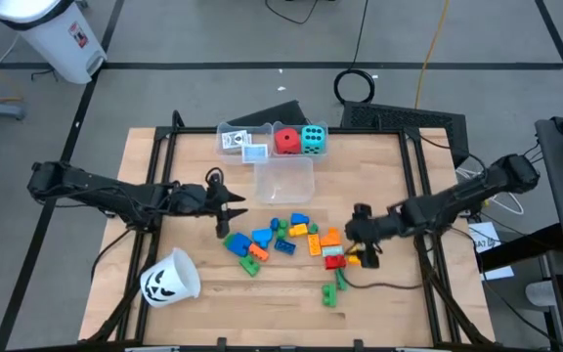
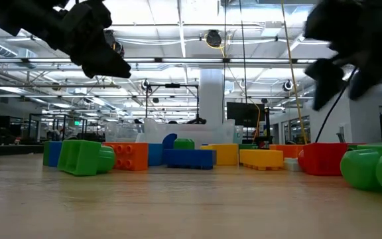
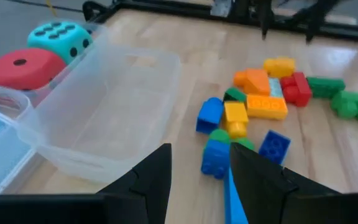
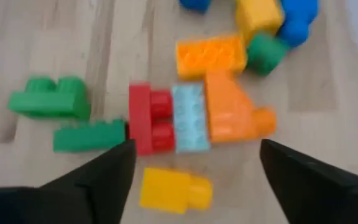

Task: Pick & Place Toys
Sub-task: Put the right yellow game piece into the bottom transparent bin

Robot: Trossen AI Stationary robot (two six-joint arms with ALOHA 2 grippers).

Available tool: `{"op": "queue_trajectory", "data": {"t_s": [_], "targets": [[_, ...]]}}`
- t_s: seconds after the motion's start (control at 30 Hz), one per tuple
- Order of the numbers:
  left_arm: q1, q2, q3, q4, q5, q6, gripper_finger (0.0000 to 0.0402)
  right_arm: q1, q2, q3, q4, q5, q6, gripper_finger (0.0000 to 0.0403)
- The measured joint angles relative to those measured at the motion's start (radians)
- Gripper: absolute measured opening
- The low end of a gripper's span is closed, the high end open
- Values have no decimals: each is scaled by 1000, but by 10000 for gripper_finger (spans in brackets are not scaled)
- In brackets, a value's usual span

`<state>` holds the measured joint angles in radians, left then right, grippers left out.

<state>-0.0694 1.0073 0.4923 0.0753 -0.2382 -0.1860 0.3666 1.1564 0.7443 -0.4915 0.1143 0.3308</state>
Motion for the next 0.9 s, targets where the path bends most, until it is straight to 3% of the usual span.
{"op": "queue_trajectory", "data": {"t_s": [0.23, 0.47, 0.7, 0.9], "targets": [[28, 0, 0, 52, 0, -8, 168, 110, 5, -144, 129, 93, 122, 349], [37, 0, 0, 66, -12, -52, 168, 156, 6, -284, 314, 99, 128, 322], [36, 0, 0, 95, -34, -62, 168, 158, 5, -382, 483, 179, 122, 296], [36, 0, 0, 113, -34, -62, 168, 157, 6, -425, 544, 180, 121, 263]]}}
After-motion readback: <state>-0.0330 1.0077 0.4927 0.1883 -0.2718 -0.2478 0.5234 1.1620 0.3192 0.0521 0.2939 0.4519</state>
